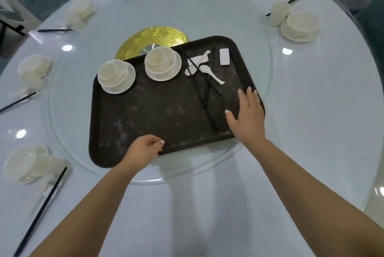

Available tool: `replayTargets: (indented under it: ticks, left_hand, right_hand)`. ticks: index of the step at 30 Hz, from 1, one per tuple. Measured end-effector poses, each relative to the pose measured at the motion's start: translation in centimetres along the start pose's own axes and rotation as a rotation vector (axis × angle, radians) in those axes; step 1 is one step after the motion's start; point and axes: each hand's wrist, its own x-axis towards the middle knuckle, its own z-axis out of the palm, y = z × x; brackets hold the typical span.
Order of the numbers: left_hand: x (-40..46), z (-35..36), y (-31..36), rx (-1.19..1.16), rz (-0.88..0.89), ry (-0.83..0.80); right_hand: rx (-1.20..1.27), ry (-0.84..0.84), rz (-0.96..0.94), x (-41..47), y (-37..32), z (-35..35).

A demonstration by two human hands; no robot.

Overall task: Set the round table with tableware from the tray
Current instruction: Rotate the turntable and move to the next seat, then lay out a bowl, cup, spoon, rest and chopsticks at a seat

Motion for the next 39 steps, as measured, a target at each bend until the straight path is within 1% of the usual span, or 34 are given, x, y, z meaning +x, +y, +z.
replayTargets:
  ticks: [6, 10, 14, 16, 19, 23, 25, 31, 35, 39]
  left_hand:
    - [3.1, -2.3, 0.5, -0.209, -0.112, -0.01]
    - [6.8, -3.7, 1.6, -0.32, -0.159, -0.026]
    - [11.1, -4.9, 3.3, -0.397, -0.131, 0.039]
    - [13.5, -5.3, 4.1, -0.42, -0.093, 0.08]
    - [16.7, -5.8, 5.6, -0.451, -0.063, 0.098]
    - [19.9, -6.3, 7.2, -0.52, -0.038, 0.112]
    - [21.0, -6.2, 7.6, -0.541, -0.012, 0.111]
    - [21.8, -5.8, 7.9, -0.575, 0.033, 0.082]
    - [20.7, -5.2, 7.5, -0.57, 0.086, 0.067]
    - [18.8, -4.7, 6.7, -0.575, 0.064, 0.093]
  right_hand:
    - [0.168, -0.045, -0.055, 2.9, -4.8, 1.5]
    - [0.318, -0.178, -0.052, 5.9, -8.3, 2.8]
    - [0.439, -0.232, -0.017, 9.5, -11.7, 4.1]
    - [0.472, -0.237, -0.051, 12.0, -13.2, 4.6]
    - [0.463, -0.227, -0.084, 16.1, -14.8, 5.4]
    - [0.276, -0.281, -0.095, 20.5, -15.8, 7.2]
    - [0.223, -0.318, -0.119, 21.8, -16.0, 8.0]
    - [0.157, -0.341, -0.167, 22.9, -16.0, 9.2]
    - [0.169, -0.376, -0.173, 22.6, -16.5, 8.6]
    - [0.193, -0.377, -0.188, 20.8, -16.5, 7.8]
